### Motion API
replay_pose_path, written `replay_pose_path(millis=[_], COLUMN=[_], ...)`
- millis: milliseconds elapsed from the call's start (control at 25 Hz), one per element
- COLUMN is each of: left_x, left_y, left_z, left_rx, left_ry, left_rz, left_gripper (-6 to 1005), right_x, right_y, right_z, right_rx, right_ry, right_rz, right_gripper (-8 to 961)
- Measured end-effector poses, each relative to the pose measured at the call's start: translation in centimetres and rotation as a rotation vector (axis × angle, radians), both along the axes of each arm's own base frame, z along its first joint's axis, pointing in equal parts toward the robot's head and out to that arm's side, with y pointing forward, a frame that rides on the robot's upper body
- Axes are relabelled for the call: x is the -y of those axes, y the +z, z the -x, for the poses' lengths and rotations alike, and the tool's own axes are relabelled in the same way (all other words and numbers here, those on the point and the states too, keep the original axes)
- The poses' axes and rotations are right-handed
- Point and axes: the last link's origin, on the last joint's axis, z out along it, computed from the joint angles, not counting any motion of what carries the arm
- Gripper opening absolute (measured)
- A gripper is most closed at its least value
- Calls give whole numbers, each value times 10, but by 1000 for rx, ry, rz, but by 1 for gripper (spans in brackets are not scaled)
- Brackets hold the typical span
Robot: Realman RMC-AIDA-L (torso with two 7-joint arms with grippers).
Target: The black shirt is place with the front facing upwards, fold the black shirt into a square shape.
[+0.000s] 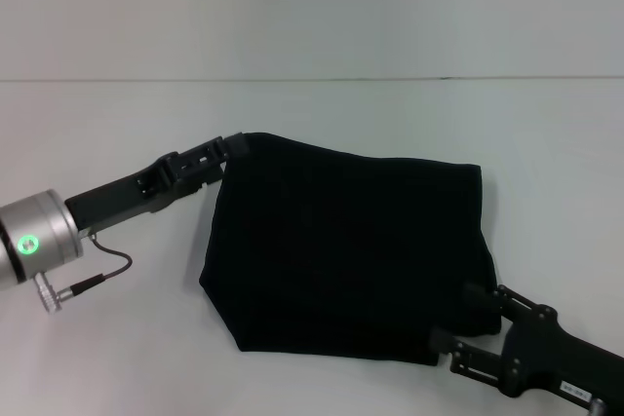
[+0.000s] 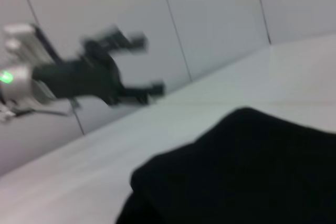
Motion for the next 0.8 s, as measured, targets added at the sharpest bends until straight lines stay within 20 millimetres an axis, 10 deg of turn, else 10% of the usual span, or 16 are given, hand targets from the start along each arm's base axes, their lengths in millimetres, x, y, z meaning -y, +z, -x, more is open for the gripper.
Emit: replay_pose_path(millis=[800], left_x=[-61], left_y=[-18], left_z=[-4], left_rx=[-303], left_ry=[235], left_rz=[108], left_gripper=[908], right_x=[50], right_y=[-8], right_z=[-3], right_rx=[63], right_ry=[212], right_rz=[17], right_gripper=[882])
